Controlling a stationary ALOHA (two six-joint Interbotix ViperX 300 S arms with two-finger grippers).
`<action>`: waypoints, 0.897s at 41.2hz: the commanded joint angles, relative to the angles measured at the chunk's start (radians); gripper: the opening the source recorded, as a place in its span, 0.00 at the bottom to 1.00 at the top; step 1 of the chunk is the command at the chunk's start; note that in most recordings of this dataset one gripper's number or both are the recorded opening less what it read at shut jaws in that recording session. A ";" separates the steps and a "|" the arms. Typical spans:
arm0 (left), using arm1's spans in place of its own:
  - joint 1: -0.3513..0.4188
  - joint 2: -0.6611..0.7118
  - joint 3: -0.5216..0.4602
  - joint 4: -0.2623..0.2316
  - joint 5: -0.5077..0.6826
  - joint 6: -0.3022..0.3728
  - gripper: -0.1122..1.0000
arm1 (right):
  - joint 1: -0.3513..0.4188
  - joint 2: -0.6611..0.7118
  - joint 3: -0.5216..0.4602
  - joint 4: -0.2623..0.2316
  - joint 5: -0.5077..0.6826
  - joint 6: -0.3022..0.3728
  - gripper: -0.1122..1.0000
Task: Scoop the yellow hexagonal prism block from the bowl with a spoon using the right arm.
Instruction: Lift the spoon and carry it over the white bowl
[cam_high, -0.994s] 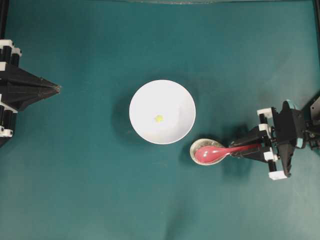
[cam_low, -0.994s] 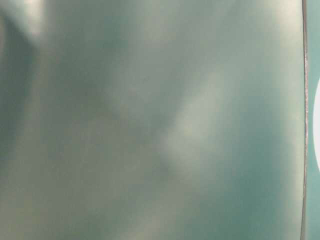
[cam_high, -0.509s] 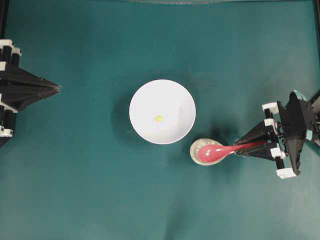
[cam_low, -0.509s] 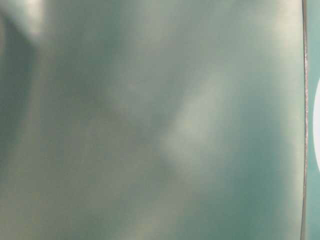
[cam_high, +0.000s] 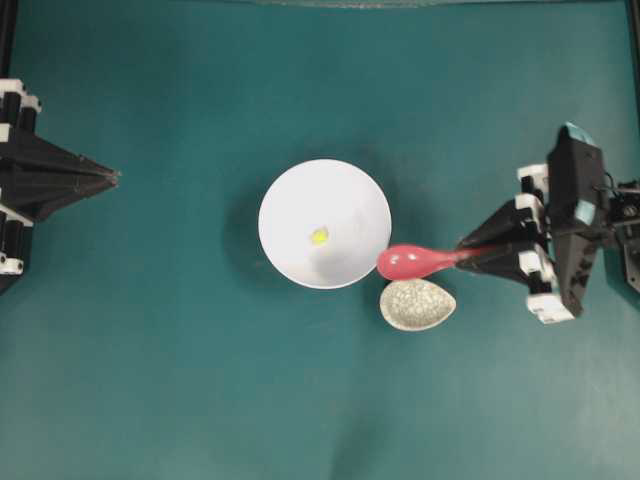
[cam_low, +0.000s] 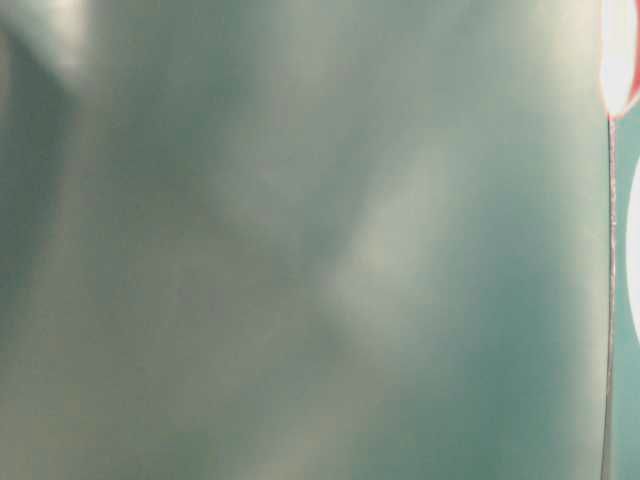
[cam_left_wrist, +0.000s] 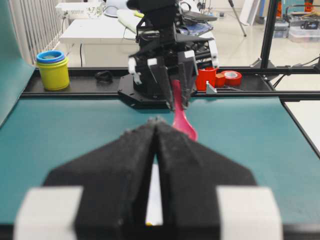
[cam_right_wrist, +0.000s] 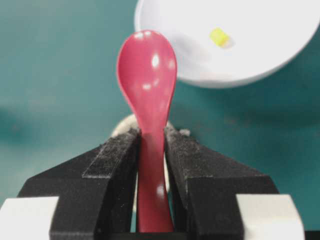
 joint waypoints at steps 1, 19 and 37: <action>0.002 0.005 -0.021 0.002 0.002 0.000 0.10 | -0.046 -0.002 -0.074 -0.014 0.100 -0.002 0.30; 0.003 0.011 -0.021 0.002 0.020 0.003 0.10 | -0.198 0.097 -0.316 -0.041 0.479 0.003 0.30; 0.002 0.012 -0.020 0.002 0.020 0.005 0.10 | -0.230 0.287 -0.499 -0.071 0.689 0.002 0.30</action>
